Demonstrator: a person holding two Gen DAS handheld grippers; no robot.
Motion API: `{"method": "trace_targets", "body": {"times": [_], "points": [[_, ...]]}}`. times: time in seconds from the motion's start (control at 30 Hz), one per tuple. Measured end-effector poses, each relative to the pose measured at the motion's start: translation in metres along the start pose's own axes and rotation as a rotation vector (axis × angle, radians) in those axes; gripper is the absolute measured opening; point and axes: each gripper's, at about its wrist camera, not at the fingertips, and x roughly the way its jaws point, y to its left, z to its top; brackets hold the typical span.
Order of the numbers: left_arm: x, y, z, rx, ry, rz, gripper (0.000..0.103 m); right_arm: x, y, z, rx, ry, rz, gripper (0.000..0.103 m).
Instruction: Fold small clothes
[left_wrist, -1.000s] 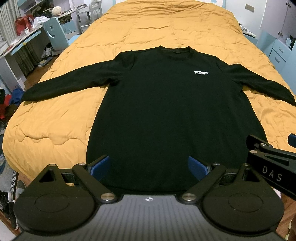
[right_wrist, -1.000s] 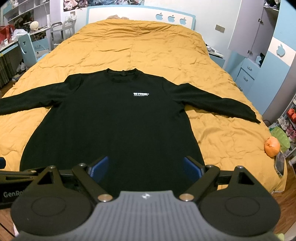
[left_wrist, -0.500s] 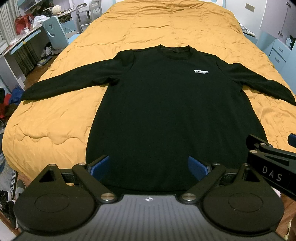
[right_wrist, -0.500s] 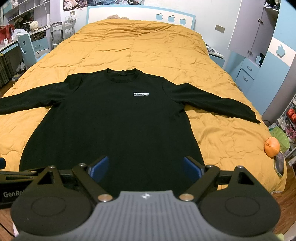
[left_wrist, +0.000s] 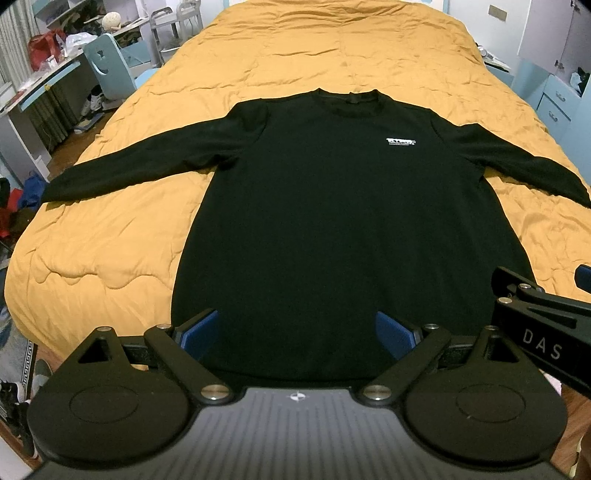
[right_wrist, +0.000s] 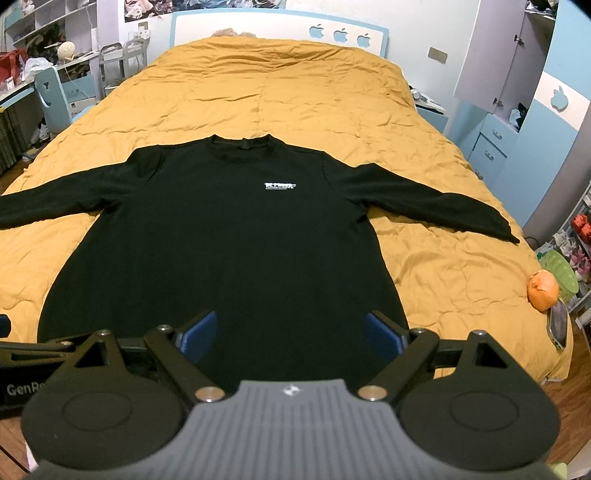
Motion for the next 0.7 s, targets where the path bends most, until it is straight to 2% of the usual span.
{"method": "trace_targets", "body": {"times": [0.57, 0.7], "points": [[0.0058, -0.0018, -0.0003, 0.002, 0.011, -0.001, 0.103, 0.0034, -0.0013, 0.0011, 0.000, 0.007, 0.001, 0.083], [0.0101, 0.0028, 0.0001, -0.024, 0.012, -0.014, 0.103, 0.0095, -0.0005, 0.0009, -0.002, 0.012, 0.013, 0.083]]}}
